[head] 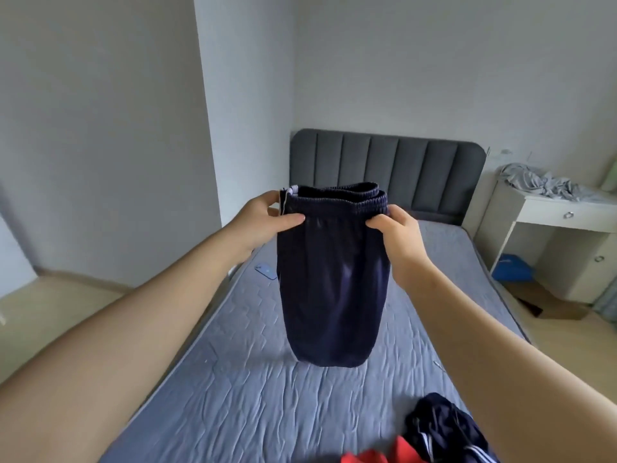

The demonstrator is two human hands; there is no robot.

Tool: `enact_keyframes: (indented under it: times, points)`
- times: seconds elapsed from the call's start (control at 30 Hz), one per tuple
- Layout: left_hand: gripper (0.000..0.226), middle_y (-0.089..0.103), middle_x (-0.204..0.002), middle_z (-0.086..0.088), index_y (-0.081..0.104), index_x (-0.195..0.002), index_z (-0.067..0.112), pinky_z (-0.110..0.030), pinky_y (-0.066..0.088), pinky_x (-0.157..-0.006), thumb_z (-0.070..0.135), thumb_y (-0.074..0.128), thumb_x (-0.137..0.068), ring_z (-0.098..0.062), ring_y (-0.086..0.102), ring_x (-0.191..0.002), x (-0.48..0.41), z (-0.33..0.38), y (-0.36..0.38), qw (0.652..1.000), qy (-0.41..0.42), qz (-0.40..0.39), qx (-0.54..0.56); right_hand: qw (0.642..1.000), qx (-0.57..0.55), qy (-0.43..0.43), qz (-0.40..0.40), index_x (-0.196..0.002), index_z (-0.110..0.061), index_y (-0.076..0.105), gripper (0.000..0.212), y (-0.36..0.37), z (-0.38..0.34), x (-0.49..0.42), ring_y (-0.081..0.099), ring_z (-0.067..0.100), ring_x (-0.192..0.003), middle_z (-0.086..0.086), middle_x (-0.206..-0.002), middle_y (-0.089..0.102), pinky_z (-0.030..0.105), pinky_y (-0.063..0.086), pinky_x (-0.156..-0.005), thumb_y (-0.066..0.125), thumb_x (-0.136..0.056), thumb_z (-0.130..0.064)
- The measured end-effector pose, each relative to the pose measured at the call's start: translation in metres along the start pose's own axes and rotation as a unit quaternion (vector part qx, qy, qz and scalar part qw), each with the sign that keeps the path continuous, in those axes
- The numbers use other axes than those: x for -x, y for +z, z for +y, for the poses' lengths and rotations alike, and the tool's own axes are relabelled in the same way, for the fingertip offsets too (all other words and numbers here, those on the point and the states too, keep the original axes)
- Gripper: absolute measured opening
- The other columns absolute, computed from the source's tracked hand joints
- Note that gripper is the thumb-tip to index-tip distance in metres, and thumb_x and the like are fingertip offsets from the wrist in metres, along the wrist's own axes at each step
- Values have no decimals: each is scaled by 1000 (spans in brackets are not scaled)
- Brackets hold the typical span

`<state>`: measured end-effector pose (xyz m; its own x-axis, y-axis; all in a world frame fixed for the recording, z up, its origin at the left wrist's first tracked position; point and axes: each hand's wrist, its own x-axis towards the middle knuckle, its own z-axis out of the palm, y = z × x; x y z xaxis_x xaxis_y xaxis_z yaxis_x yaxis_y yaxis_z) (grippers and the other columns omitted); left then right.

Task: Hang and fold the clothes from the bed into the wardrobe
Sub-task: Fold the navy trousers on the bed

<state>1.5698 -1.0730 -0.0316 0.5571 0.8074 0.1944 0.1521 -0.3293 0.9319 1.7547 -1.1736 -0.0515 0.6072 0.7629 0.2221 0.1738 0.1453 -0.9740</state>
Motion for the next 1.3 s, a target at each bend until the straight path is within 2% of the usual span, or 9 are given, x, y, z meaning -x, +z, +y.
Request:
enact_keyframes:
  times: [0.1, 0.2, 0.43, 0.73, 0.83, 0.93, 1.1, 1.23, 1.3]
  points:
    - [22, 66, -100, 5, 58, -102, 32, -12, 43, -75, 20, 65, -86, -7, 61, -93, 52, -30, 16, 999, -39, -26, 0, 998, -32, 47, -32, -83, -7, 55, 11, -12, 25, 55, 47, 18, -75, 7, -79, 53, 30, 39, -70, 49, -79, 1]
    - [26, 66, -109, -8, 59, -111, 24, -35, 46, -93, 20, 64, -87, -20, 62, -100, 102, -62, 29, 993, -97, -56, 25, 993, -45, 95, -60, -70, -9, 56, 18, -25, 50, 108, 54, 12, -60, 0, -65, 60, 18, 46, -54, 47, -79, 4]
    - [19, 68, -96, 0, 58, -101, 33, -30, 54, -70, 26, 65, -85, -11, 67, -82, 169, -126, 53, 975, -197, -79, 72, 972, -49, 215, -77, -70, -10, 60, 21, -30, 111, 179, 58, 18, -61, 3, -65, 64, 26, 48, -58, 46, -78, 4]
    - [31, 64, -102, -4, 55, -118, 19, -40, 48, -92, 22, 63, -88, -20, 63, -96, 145, -206, 63, 950, -292, -92, 67, 949, 11, 314, 3, -78, -7, 54, 10, 7, 187, 171, 49, 20, -68, 9, -72, 54, 28, 39, -62, 51, -78, 3]
    - [26, 62, -97, -2, 54, -111, 19, -35, 49, -90, 19, 63, -87, -18, 62, -92, 121, -237, 60, 944, -308, -105, 60, 939, 37, 339, 36, -79, -10, 52, 11, 28, 212, 154, 41, 21, -73, 10, -75, 47, 32, 32, -66, 53, -76, 0]
    - [26, 62, -92, 4, 54, -111, 21, -22, 44, -76, 17, 64, -87, -9, 59, -83, 99, -269, 60, 940, -315, -126, 40, 929, 75, 356, 67, -73, -11, 48, 11, 43, 242, 141, 37, 20, -71, 9, -71, 42, 33, 28, -67, 54, -74, -1]
    - [18, 66, -106, -2, 58, -101, 21, -23, 42, -82, 16, 66, -85, -17, 60, -98, 61, -332, 76, 926, -352, -136, -11, 897, 157, 406, 78, -65, -11, 50, 13, 59, 307, 114, 42, 20, -64, 3, -59, 47, 33, 34, -65, 57, -75, -8]
    - [24, 65, -105, 1, 59, -104, 23, -27, 46, -84, 29, 67, -83, -19, 60, -98, 40, -369, 95, 921, -361, -124, -79, 868, 281, 406, 62, -68, -14, 55, 11, 59, 346, 94, 50, 31, -90, 14, -86, 58, 39, 41, -80, 57, -78, -18]
    - [29, 65, -104, 3, 60, -108, 24, -31, 47, -88, 35, 67, -82, -19, 59, -98, 21, -390, 109, 917, -366, -121, -105, 865, 302, 395, 64, -78, -12, 61, 9, 58, 370, 73, 48, 29, -89, 16, -94, 52, 35, 40, -80, 56, -80, -19]
